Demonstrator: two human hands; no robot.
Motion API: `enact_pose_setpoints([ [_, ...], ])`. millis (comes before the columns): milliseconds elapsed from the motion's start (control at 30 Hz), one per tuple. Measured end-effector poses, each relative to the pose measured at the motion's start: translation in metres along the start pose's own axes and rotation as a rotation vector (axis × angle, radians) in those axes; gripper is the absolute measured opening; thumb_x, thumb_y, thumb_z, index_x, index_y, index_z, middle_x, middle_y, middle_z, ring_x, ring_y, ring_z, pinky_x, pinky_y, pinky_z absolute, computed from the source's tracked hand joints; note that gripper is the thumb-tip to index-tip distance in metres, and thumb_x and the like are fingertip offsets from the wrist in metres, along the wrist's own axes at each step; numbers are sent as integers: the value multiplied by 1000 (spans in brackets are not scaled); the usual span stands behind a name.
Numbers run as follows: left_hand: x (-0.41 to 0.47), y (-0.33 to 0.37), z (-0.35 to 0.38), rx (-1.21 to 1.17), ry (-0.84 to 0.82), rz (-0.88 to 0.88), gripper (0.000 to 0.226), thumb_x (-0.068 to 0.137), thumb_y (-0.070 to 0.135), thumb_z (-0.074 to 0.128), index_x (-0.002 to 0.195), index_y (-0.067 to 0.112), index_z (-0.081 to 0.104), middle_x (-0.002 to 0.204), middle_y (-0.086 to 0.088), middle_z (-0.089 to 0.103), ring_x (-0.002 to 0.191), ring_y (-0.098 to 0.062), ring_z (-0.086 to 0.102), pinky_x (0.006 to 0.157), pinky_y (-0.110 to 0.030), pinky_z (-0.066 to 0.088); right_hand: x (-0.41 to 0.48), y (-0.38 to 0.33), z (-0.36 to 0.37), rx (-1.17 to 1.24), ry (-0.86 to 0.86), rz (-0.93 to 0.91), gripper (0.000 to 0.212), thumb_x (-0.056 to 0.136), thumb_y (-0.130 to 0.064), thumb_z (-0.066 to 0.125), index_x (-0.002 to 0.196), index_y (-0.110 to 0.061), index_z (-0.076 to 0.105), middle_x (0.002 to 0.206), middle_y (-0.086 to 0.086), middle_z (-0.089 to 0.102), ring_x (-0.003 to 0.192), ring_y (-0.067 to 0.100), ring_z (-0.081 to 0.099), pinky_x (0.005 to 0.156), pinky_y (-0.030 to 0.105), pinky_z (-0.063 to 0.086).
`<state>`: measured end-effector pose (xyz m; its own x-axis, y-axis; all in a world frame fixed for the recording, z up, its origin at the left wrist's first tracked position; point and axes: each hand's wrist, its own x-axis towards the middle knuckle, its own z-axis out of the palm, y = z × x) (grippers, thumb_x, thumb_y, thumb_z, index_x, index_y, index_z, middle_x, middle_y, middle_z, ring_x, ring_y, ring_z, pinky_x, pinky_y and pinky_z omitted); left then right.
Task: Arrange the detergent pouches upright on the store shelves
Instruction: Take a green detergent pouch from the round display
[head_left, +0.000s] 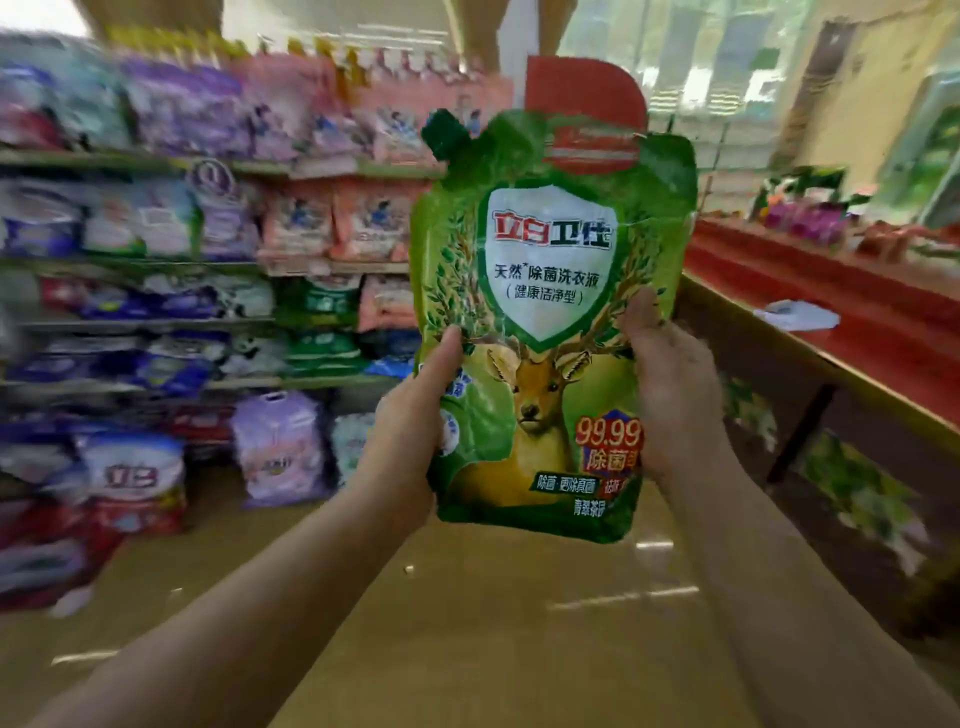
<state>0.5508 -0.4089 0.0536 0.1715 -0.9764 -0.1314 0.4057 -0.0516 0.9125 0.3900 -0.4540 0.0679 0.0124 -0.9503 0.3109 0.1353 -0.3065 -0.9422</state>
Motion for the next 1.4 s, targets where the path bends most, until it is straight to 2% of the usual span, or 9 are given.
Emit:
enact_pose_setpoints([
  [100, -6, 11, -16, -27, 77, 57, 36, 74, 50, 64, 68, 18, 78, 79, -4, 77, 72, -17, 74, 68, -31, 59, 12, 2, 27, 63, -82, 30, 60, 71, -63, 56, 106, -17, 66, 100, 5, 72, 82, 20, 71, 76, 39, 59],
  [167, -10, 15, -29, -35, 163, 96, 38, 78, 48, 62, 56, 20, 77, 70, -1, 76, 64, -14, 74, 67, -31, 58, 17, 6, 43, 85, -145, 47, 51, 80, -58, 56, 106, -15, 66, 92, 0, 72, 75, 14, 71, 73, 35, 60],
  [300, -20, 24, -59, -66, 255, 136, 37, 81, 48, 61, 62, 21, 78, 79, -3, 77, 71, -17, 75, 72, -34, 55, 21, 19, 81, 254, -321, 94, 26, 93, -33, 48, 77, -21, 65, 65, -10, 73, 58, 5, 70, 54, 22, 57],
  [500, -24, 42, -119, -96, 436, 207, 31, 77, 48, 64, 81, 18, 72, 79, -4, 77, 69, -19, 74, 74, -37, 55, 19, 34, 157, 354, -467, 153, 31, 93, -30, 49, 71, -18, 68, 61, -4, 73, 50, 10, 68, 48, 21, 55],
  [700, -15, 81, -196, -110, 451, 219, 34, 77, 46, 64, 67, 17, 78, 82, -7, 77, 71, -21, 75, 73, -37, 54, 24, 44, 248, 386, -543, 161, 30, 82, -42, 54, 82, -15, 69, 74, 2, 75, 60, 19, 71, 63, 33, 60],
  [867, -4, 128, -265, -103, 460, 220, 42, 73, 51, 65, 94, 15, 74, 87, -7, 77, 80, -23, 75, 82, -43, 56, 27, 41, 335, 379, -556, 138, 28, 88, -37, 53, 75, -17, 68, 67, 1, 74, 54, 15, 69, 53, 26, 58],
  [1000, 9, 166, -315, -48, 567, 257, 37, 90, 43, 52, 102, 13, 70, 46, -2, 68, 42, -5, 66, 45, -16, 52, 29, 46, 393, 409, -576, 131, 31, 91, -35, 51, 74, -18, 70, 67, -2, 74, 55, 13, 70, 53, 25, 59],
  [1133, 10, 176, -362, -113, 564, 230, 37, 77, 50, 64, 86, 16, 74, 86, -8, 77, 84, -26, 74, 86, -47, 55, 36, 55, 454, 413, -619, 153, 30, 89, -37, 52, 73, -19, 69, 65, -2, 74, 53, 14, 69, 54, 26, 58],
  [1400, 64, 213, -473, -126, 663, 274, 36, 76, 50, 66, 77, 16, 76, 87, -7, 77, 79, -23, 75, 86, -42, 55, 71, 97, 584, 396, -696, 205, 29, 86, -41, 54, 77, -18, 68, 67, 0, 74, 54, 16, 69, 59, 32, 59],
])
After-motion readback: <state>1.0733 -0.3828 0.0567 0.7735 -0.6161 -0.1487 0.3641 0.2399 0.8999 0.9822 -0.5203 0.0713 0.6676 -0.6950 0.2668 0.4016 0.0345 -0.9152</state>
